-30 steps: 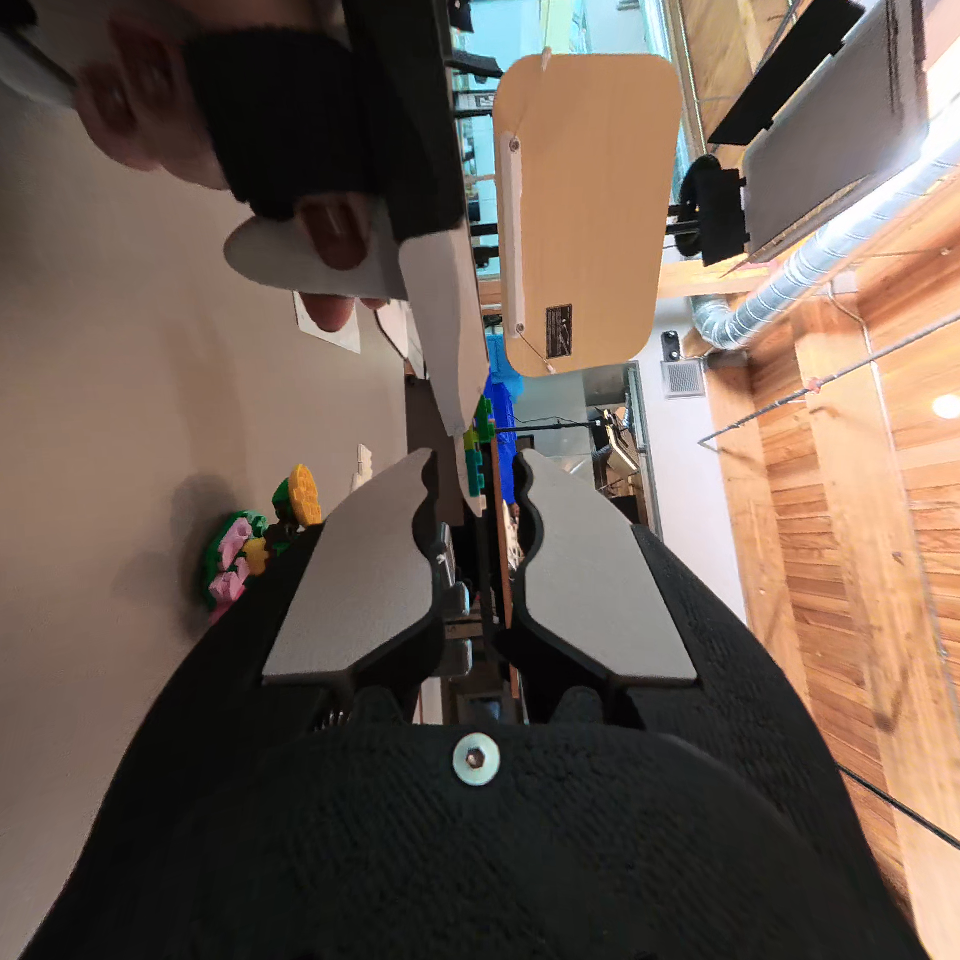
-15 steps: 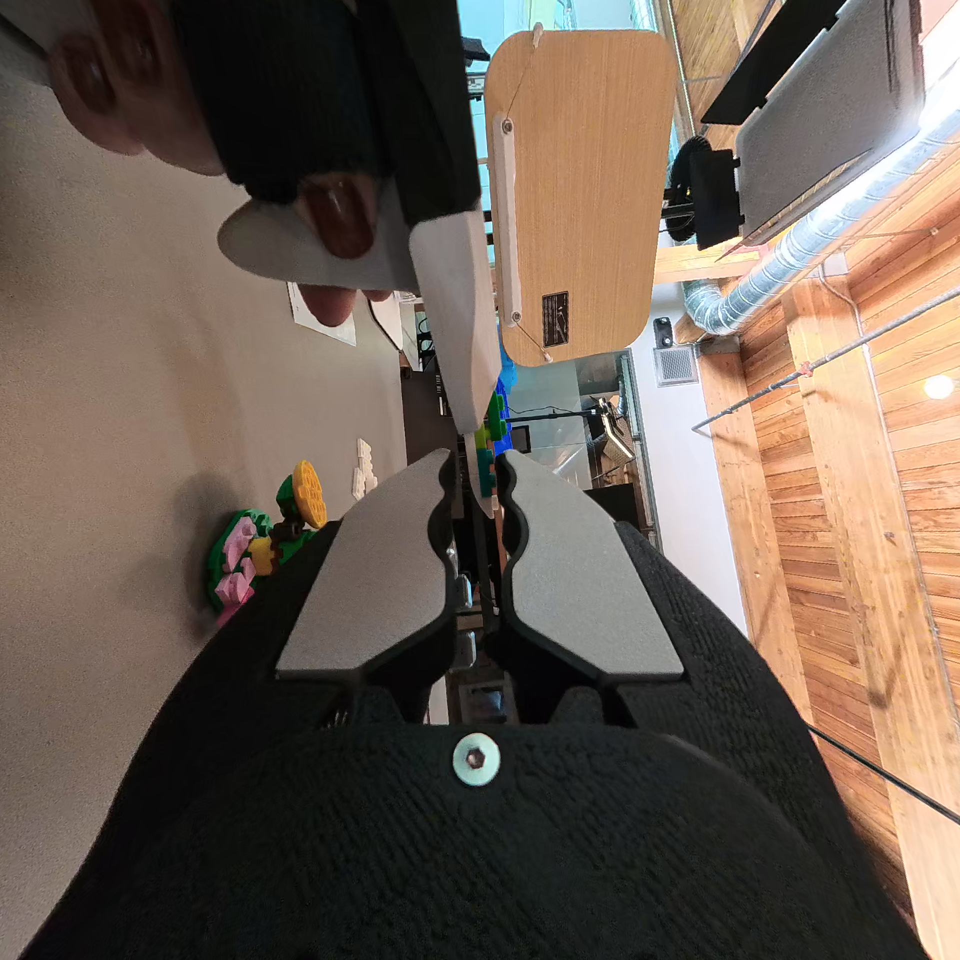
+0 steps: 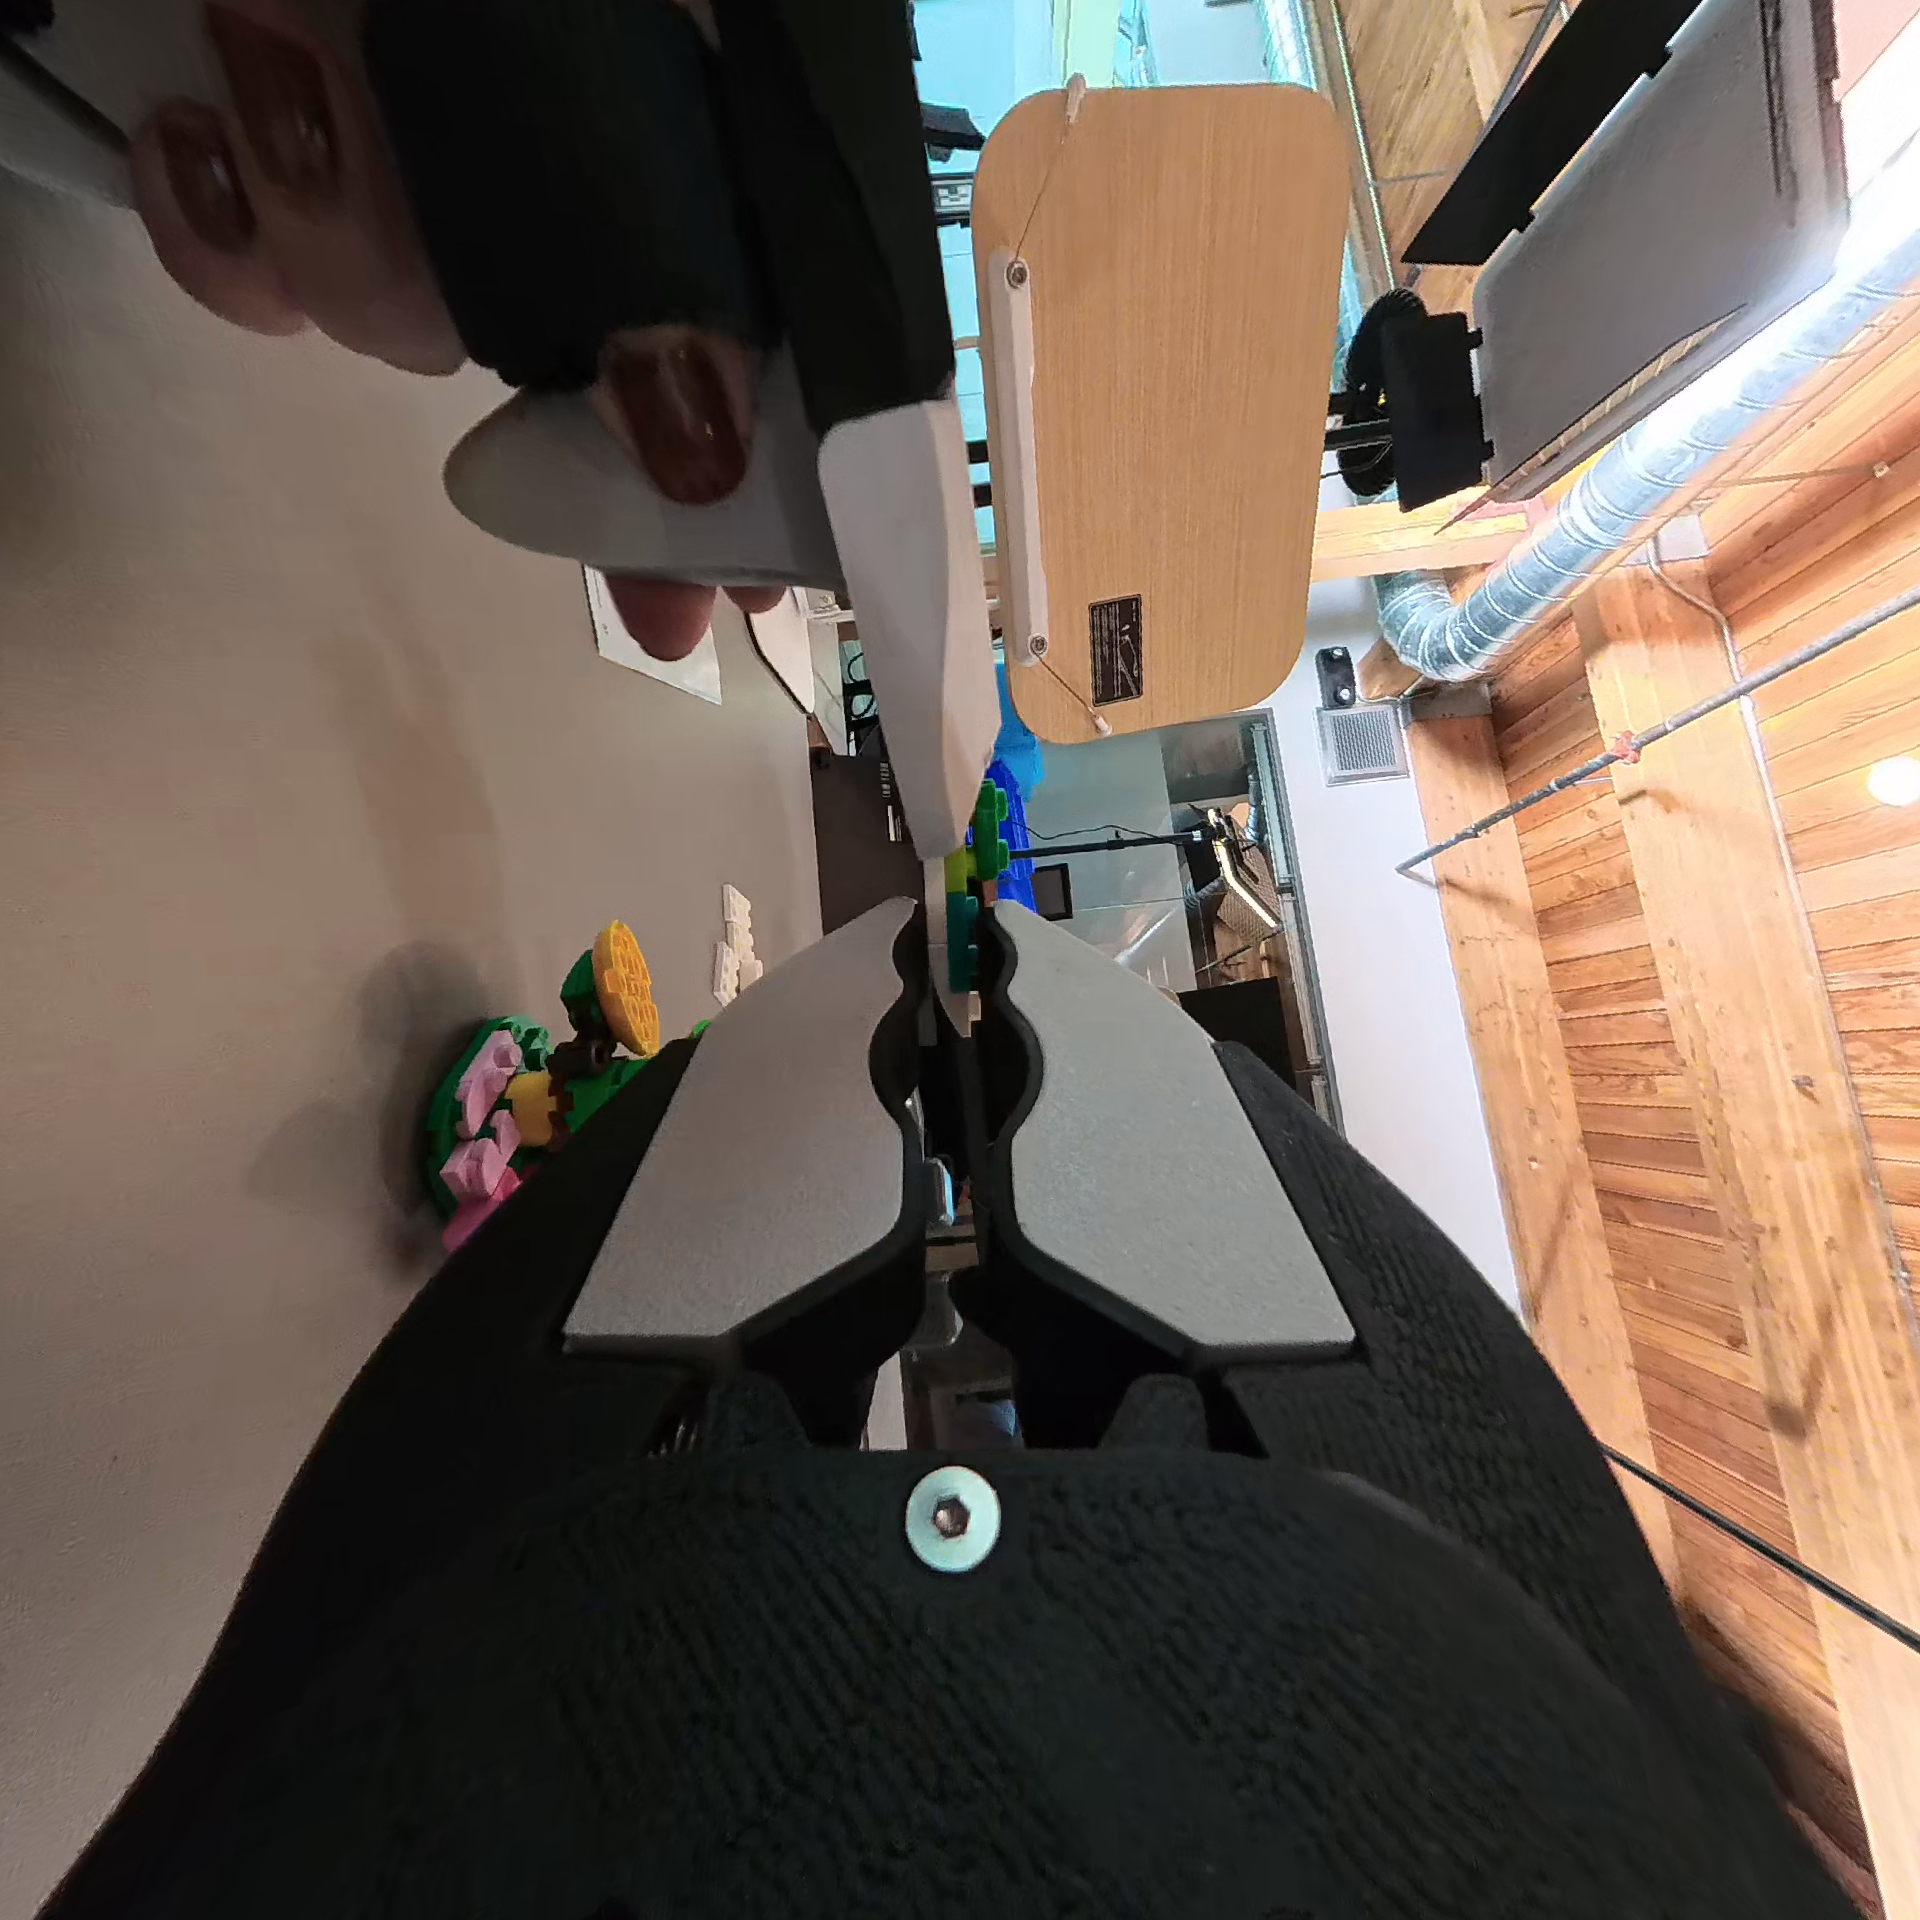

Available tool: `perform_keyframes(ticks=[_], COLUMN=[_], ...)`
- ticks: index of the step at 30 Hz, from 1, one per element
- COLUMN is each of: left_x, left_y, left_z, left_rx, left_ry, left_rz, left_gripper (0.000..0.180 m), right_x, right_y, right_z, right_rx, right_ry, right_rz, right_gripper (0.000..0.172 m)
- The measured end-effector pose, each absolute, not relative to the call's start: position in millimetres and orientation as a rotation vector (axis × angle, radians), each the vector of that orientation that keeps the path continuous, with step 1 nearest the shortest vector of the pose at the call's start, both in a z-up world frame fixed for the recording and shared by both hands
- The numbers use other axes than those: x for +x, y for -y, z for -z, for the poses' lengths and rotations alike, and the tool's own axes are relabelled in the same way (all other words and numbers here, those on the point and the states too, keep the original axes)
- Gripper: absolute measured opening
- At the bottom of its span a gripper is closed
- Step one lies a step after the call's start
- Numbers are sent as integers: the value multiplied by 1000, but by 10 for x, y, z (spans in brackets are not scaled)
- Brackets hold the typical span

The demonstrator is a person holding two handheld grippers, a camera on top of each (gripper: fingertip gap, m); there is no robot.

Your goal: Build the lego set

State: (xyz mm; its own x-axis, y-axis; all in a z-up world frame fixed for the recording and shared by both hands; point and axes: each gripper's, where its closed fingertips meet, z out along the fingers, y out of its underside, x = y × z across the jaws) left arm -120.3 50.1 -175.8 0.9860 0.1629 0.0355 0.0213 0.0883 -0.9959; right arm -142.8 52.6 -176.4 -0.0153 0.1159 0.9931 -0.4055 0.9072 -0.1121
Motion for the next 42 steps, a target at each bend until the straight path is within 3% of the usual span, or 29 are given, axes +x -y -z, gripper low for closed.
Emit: perform_keyframes(ticks=[8, 15, 24, 35, 42], left_x=[-1151, -1174, -1010, -1071, -1055], left_y=[-576, -577, -600, -590, -572], left_z=[1778, 1863, 1973, 1909, 1948], left_rx=[-1498, -1618, -1620, -1612, -1620], left_ry=[114, -72, -578, -618, -666], left_rz=[-102, -466, -1012, -1103, -1118], left_gripper=[18, 63, 46, 43, 18], right_x=[-1401, -1386, -1337, -1276, -1239], right_y=[-532, -544, -490, -405, -375], right_z=[1746, 1780, 1878, 1940, 1992], right_rx=[237, 247, 292, 356, 378], right_ry=[1539, 1579, 1655, 1676, 1719], right_rz=[-443, -456, -487, -476, -496], right_gripper=[7, 7, 7, 7, 7])
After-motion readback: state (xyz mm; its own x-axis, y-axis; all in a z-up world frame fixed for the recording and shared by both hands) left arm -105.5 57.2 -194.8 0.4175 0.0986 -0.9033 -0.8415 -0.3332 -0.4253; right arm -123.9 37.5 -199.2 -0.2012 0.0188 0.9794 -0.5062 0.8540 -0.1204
